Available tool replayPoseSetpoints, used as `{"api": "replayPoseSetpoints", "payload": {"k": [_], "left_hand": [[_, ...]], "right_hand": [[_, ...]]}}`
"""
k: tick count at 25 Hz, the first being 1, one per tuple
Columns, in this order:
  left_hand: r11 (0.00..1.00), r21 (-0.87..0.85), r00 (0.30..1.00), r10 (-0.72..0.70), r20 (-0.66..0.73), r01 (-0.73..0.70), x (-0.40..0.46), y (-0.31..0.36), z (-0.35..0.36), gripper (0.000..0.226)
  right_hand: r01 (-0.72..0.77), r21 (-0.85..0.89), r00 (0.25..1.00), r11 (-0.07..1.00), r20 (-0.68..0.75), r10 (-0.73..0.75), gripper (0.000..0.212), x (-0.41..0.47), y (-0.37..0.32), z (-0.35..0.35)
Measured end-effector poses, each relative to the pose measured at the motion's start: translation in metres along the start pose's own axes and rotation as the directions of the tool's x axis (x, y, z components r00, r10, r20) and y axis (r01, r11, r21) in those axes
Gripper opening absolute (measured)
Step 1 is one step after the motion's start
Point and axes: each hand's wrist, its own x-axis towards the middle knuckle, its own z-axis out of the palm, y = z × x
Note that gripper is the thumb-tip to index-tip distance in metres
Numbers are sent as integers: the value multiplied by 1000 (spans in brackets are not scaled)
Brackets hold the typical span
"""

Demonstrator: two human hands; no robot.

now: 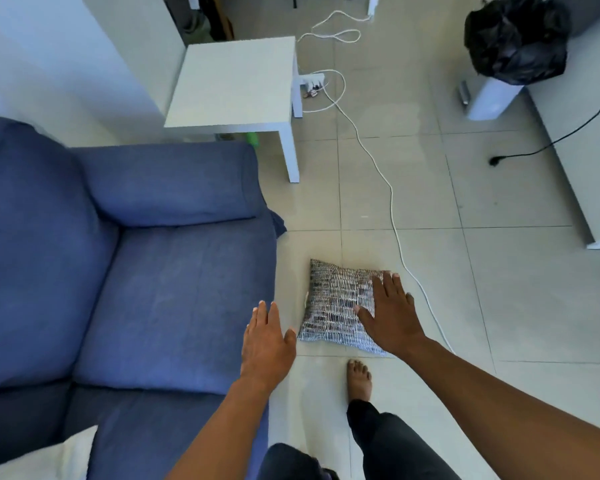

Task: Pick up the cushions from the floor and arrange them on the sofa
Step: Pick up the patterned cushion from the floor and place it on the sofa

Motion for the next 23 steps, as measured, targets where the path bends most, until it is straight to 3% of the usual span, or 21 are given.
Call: {"api": "replayPoseSetpoints", "payload": {"k": [10, 17, 23], "left_hand": [[997, 72, 975, -1, 222, -15, 143, 36, 85, 72], [993, 116, 958, -42, 282, 10, 275, -6, 207, 60], [993, 93, 932, -107, 346, 79, 376, -51, 338, 74]], "right_hand": [[-174, 78, 981, 982, 98, 166, 80, 113, 73, 65], [-269, 137, 957, 953, 152, 248, 83, 226, 139, 201], [-292, 162, 948, 943, 182, 262, 88, 311, 203, 330]]}}
